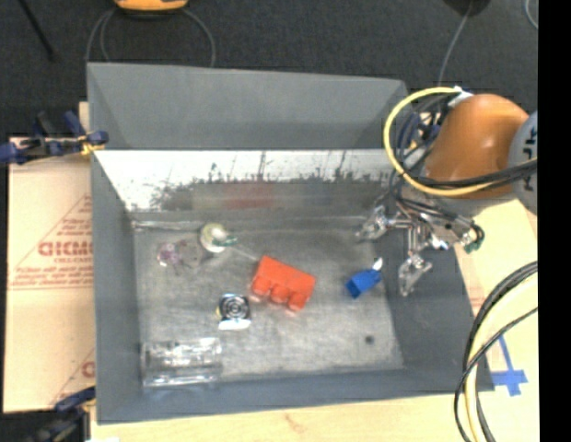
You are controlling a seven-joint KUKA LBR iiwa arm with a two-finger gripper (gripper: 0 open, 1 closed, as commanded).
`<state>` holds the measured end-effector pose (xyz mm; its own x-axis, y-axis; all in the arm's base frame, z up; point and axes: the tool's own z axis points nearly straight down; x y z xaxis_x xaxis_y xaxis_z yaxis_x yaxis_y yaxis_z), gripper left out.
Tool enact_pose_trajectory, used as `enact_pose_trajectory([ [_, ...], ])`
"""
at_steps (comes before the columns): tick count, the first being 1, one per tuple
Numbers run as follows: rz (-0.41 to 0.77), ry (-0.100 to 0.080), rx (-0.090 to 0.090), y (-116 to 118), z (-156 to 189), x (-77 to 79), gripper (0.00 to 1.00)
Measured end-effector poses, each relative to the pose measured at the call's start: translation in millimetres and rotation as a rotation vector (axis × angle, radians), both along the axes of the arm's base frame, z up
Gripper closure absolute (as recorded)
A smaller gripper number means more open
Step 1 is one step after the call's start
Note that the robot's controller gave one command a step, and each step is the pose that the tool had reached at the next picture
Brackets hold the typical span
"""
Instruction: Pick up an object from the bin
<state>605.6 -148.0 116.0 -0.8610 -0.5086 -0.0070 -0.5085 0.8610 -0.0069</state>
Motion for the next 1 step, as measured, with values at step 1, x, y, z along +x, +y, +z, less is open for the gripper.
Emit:
enact_pose_trajectory([
  [1, 0.154, 0.002, 0.016, 3.6, -40.1, 1.0, 0.0],
])
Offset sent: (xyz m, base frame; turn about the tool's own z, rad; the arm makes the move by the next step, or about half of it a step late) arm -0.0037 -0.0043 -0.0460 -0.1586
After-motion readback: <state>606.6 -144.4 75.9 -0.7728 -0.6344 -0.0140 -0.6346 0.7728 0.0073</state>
